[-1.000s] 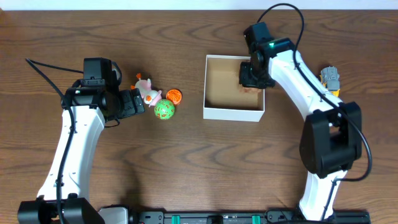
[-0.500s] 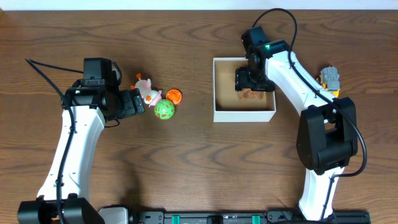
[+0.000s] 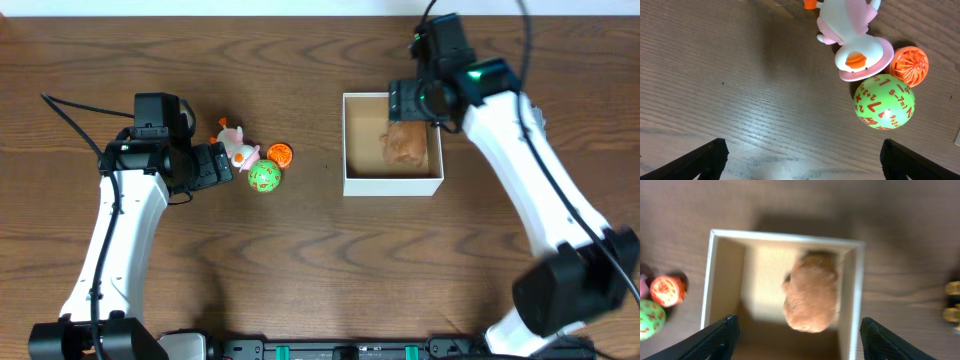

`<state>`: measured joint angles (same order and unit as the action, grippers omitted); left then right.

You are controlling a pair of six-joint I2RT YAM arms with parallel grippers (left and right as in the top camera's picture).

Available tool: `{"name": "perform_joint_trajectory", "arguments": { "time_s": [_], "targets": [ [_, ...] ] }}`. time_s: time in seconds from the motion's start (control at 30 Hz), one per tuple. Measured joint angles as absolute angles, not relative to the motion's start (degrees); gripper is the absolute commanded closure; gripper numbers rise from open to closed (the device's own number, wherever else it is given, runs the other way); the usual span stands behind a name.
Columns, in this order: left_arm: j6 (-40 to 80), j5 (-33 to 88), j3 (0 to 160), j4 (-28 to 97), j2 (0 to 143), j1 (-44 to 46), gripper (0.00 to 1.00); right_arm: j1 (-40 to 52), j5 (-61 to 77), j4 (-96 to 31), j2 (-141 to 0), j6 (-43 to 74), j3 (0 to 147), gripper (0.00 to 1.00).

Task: Pack container
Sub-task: 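Carry the bear with the right gripper into the white box and release, then move the right gripper to the blue-yellow toy truck and grasp it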

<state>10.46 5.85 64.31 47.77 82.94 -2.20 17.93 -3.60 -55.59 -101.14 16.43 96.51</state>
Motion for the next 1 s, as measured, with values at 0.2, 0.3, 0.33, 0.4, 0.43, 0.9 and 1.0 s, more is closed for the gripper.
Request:
{"name": "perform_joint_trajectory", "arguments": {
  "time_s": [0.2,0.3,0.33,0.4,0.43,0.9,1.0],
  "targets": [
    [10.46,5.85,64.31,47.77,82.94,-2.20,0.02,10.72,-9.30,-57.87,-97.51,16.16,97.08,0.06],
    [10.46,5.85,64.31,47.75,82.94,-2.20,0.02,3.20,-10.68,-58.26,-99.09,15.88,97.08,0.04],
    [10.46,5.85,64.31,47.77,82.94,-2.20,0.02,1.58,-11.03,-58.26,-99.61,15.90,97.08,0.03],
    [10.46,5.85,64.31,47.77,82.94,-2.20,0.02,-2.44,-11.31,-58.30,-101.23,15.62,97.08,0.02],
    [10.46,5.85,64.31,47.77,82.94,-2.20,0.02,-4.36,-11.29,-58.30,-102.30,15.14,97.08,0.01],
    [10.46,5.85,64.31,47.75,82.94,-2.20,0.02,-15.29,-5.78,-52.80,-119.00,4.12,97.06,0.03],
    [10.46,5.85,64.31,47.77,82.94,-2.20,0.02,-15.42,-5.10,-52.38,-120.36,3.36,97.06,0.08]
  ]
}}
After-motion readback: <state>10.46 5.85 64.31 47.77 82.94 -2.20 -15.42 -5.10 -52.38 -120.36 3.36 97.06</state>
